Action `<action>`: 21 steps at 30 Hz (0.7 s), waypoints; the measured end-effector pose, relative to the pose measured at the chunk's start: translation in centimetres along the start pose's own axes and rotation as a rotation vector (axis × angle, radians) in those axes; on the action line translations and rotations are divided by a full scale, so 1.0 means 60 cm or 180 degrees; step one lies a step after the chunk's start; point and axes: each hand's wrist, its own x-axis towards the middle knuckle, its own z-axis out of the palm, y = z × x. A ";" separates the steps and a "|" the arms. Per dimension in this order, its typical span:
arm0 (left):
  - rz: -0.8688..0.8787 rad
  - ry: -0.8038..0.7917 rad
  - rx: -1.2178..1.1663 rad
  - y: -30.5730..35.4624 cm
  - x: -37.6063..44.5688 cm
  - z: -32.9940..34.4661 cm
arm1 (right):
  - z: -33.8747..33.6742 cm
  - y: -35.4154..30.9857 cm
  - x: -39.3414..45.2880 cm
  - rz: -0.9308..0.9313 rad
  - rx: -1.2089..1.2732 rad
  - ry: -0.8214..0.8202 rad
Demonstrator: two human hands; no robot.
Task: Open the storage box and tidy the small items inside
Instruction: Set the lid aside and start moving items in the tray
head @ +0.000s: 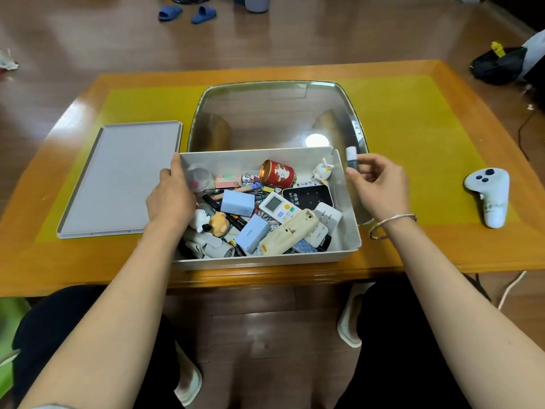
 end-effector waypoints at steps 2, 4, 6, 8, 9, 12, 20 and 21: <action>0.0041 0.0289 0.0062 0.013 -0.010 -0.008 | 0.015 -0.010 -0.013 -0.0161 -0.0056 -0.0307; 0.0423 0.0741 0.0043 0.039 -0.031 -0.015 | 0.026 -0.007 -0.018 -0.0357 -0.0480 -0.0403; 0.1249 0.0579 -0.0271 0.078 -0.060 -0.013 | 0.033 0.001 -0.020 -0.0466 -0.0920 -0.0337; 0.2042 -0.0342 -0.0614 0.118 -0.093 0.001 | 0.041 0.010 -0.021 -0.0481 -0.1170 -0.0364; 0.2261 -0.0837 -0.0588 0.133 -0.106 0.009 | 0.044 0.013 -0.022 -0.0475 -0.1247 -0.0403; 0.2509 -0.1371 -0.0073 0.159 -0.128 0.040 | 0.050 0.019 -0.026 -0.0527 -0.1487 -0.0423; 0.2204 -0.1052 -0.1108 0.163 -0.140 0.048 | 0.049 0.015 -0.027 -0.0591 -0.1422 -0.0425; 0.2046 -0.0952 -0.1471 0.162 -0.142 0.043 | 0.048 0.015 -0.027 -0.0586 -0.1379 -0.0417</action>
